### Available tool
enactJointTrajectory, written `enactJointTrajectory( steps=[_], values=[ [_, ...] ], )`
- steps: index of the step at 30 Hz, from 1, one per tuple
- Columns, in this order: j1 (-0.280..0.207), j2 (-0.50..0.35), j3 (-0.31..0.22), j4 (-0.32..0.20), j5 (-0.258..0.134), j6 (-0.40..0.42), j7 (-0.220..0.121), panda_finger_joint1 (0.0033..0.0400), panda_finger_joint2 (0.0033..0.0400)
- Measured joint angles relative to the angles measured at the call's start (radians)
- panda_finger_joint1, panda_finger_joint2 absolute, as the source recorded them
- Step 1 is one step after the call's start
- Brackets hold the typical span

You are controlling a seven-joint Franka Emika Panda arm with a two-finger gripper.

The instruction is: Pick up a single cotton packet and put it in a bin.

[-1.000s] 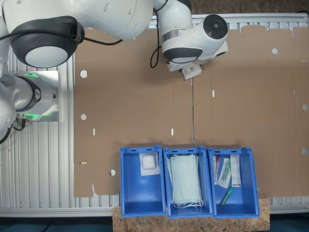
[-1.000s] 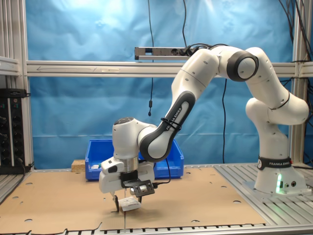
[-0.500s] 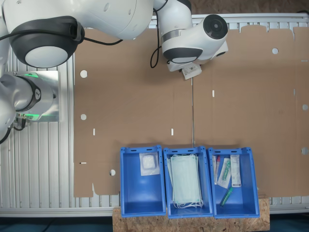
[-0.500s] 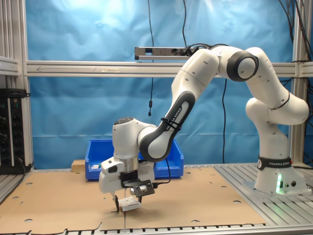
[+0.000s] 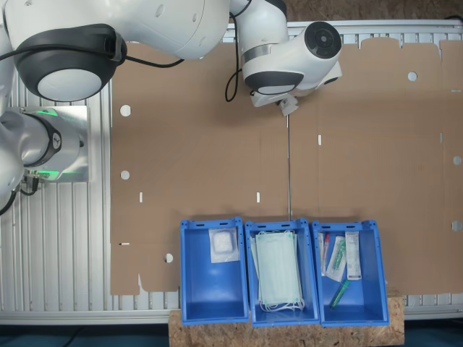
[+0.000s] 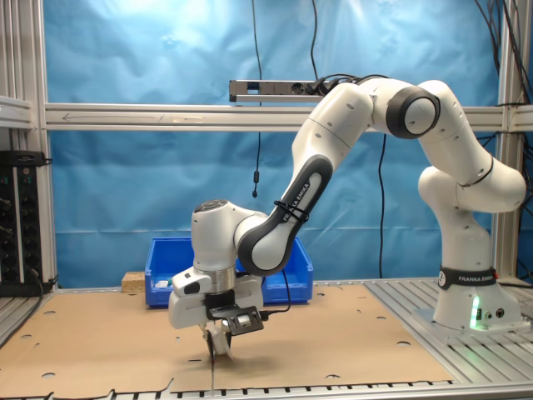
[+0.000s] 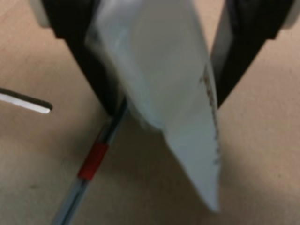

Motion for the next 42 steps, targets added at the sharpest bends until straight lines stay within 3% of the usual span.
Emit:
enactJointTrajectory(
  steps=[8, 9, 42],
  values=[
    [0.000, 0.000, 0.000, 0.000, 0.000, 0.000, 0.000, 0.0290, 0.0290],
    [0.000, 0.000, 0.000, 0.000, 0.000, 0.000, 0.000, 0.0054, 0.0054],
    [0.000, 0.000, 0.000, 0.000, 0.000, 0.000, 0.000, 0.0054, 0.0054]
  ],
)
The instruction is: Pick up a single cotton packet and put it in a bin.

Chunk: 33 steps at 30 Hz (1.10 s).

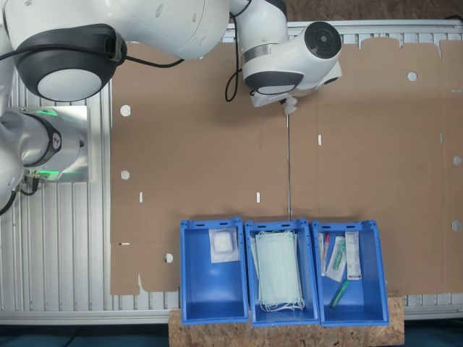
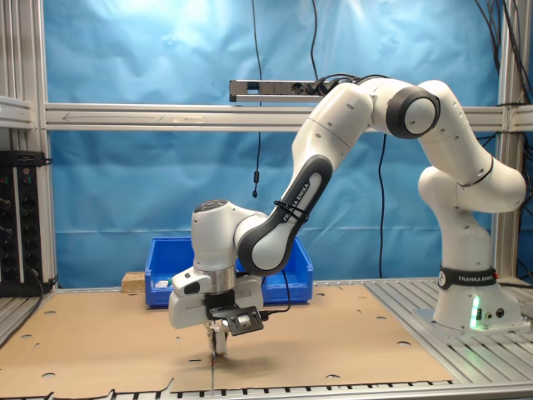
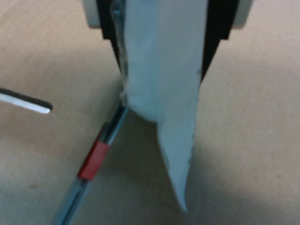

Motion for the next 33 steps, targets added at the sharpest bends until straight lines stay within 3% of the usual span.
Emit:
enactJointTrajectory(
  steps=[18, 27, 33],
  values=[
    [0.000, -0.038, 0.000, -0.011, 0.000, -0.001, 0.000, 0.0055, 0.0055],
    [0.000, -0.157, 0.000, -0.051, 0.000, -0.033, -0.002, 0.0055, 0.0055],
    [0.001, -0.269, -0.008, -0.110, -0.005, -0.081, -0.016, 0.0055, 0.0055]
  ],
)
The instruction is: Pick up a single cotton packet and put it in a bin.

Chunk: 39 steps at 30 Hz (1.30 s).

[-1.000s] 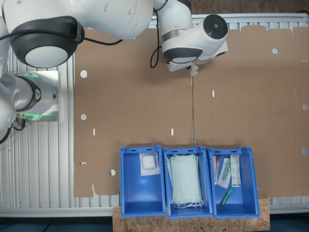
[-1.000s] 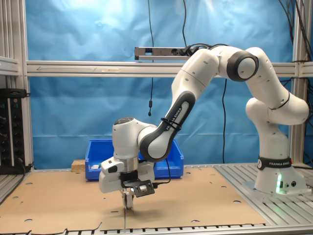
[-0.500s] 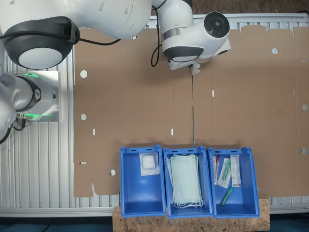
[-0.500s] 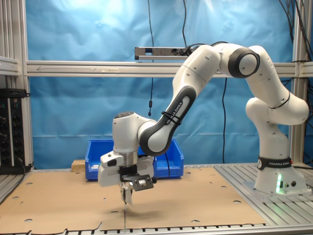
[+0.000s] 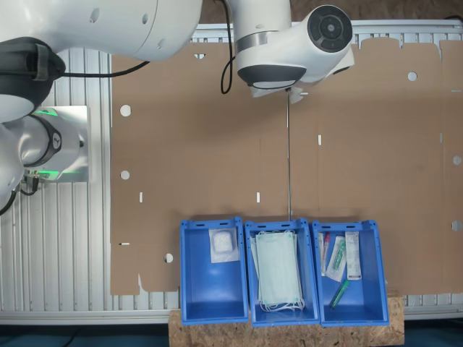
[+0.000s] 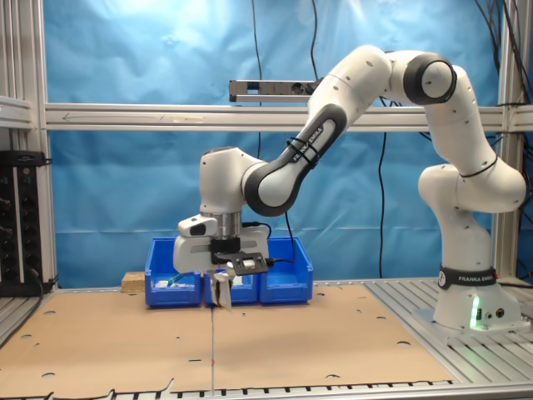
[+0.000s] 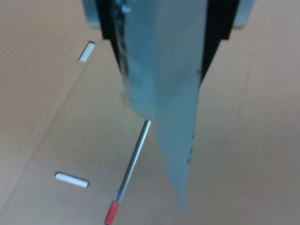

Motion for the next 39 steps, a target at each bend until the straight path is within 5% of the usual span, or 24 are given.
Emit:
enactJointTrajectory(
  steps=[11, 21, 39],
  values=[
    [0.000, -0.188, -0.077, -0.138, -0.085, -0.053, -0.025, 0.0056, 0.0056],
    [-0.018, -0.300, -0.179, -0.241, -0.174, -0.078, -0.097, 0.0056, 0.0056],
    [-0.141, -0.350, -0.384, -0.292, -0.278, -0.094, -0.201, 0.0056, 0.0056]
  ],
)
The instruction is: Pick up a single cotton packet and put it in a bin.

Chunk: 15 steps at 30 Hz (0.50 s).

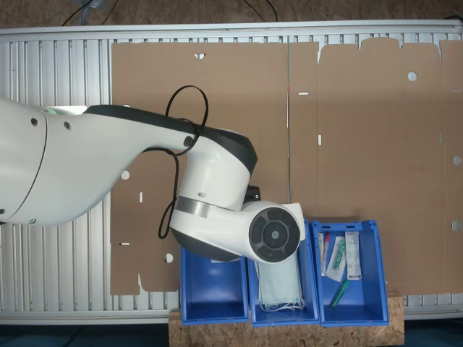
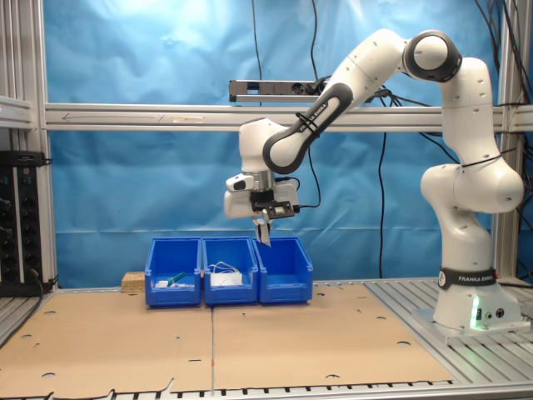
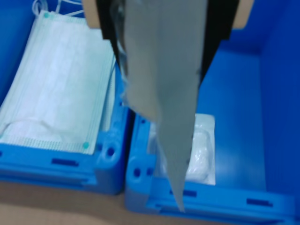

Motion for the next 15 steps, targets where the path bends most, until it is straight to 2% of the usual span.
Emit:
enactJointTrajectory(
  steps=[8, 15],
  values=[
    [-0.036, -0.003, -0.042, -0.003, -0.024, -0.003, -0.053, 0.0056, 0.0056],
    [-0.044, -0.005, -0.058, -0.003, -0.034, -0.004, -0.094, 0.0056, 0.0056]
  ],
)
